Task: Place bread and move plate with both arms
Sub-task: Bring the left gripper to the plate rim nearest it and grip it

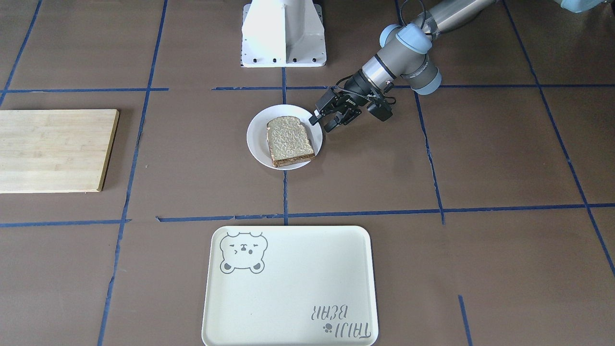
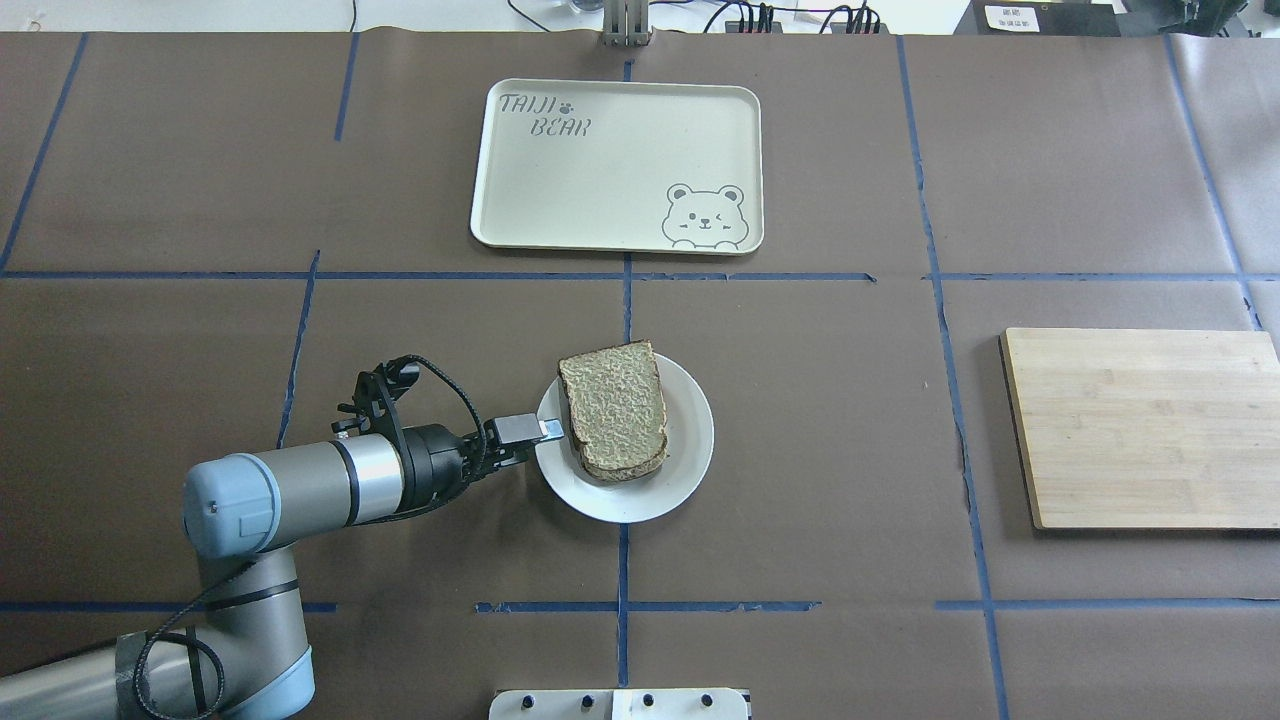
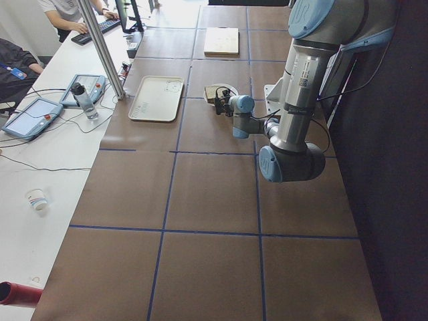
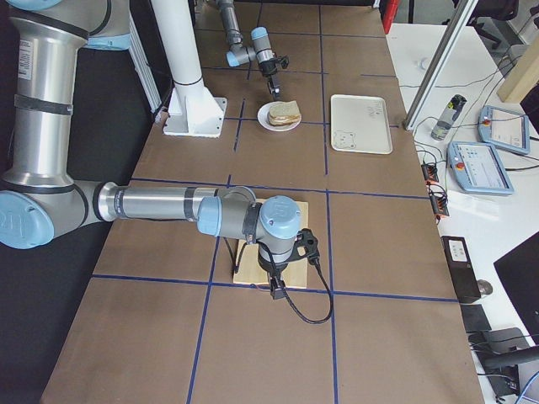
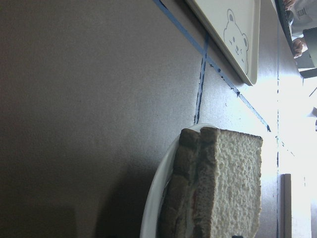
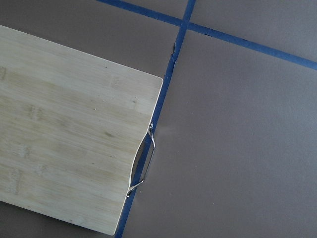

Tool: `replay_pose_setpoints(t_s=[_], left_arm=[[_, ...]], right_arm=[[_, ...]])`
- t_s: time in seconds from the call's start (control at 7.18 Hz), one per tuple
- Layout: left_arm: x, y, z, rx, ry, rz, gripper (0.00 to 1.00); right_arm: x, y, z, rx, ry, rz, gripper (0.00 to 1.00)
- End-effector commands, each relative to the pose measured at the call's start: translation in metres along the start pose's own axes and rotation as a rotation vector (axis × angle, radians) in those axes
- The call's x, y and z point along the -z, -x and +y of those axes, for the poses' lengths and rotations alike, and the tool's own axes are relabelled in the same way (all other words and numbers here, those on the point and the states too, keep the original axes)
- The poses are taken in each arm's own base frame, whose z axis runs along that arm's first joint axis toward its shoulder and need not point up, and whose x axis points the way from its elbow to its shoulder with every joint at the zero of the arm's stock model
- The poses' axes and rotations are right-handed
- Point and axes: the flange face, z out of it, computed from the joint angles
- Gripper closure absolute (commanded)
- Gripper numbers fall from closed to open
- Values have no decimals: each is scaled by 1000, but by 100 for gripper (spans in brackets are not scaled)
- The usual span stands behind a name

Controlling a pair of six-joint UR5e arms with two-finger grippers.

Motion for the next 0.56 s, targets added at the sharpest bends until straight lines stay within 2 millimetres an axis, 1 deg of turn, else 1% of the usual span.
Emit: replay_pose_setpoints(t_s=[0.0, 0.28, 0.42], left_arm=[[-6, 7, 8, 2, 11, -12, 30], [-20, 10, 14, 3, 23, -2, 42], [-21, 7, 14, 4, 25, 3, 58]], right_arm=[[0, 0, 0, 0, 1, 1, 0], [0, 0, 0, 0, 1, 1, 0], [0, 0, 0, 0, 1, 1, 0]])
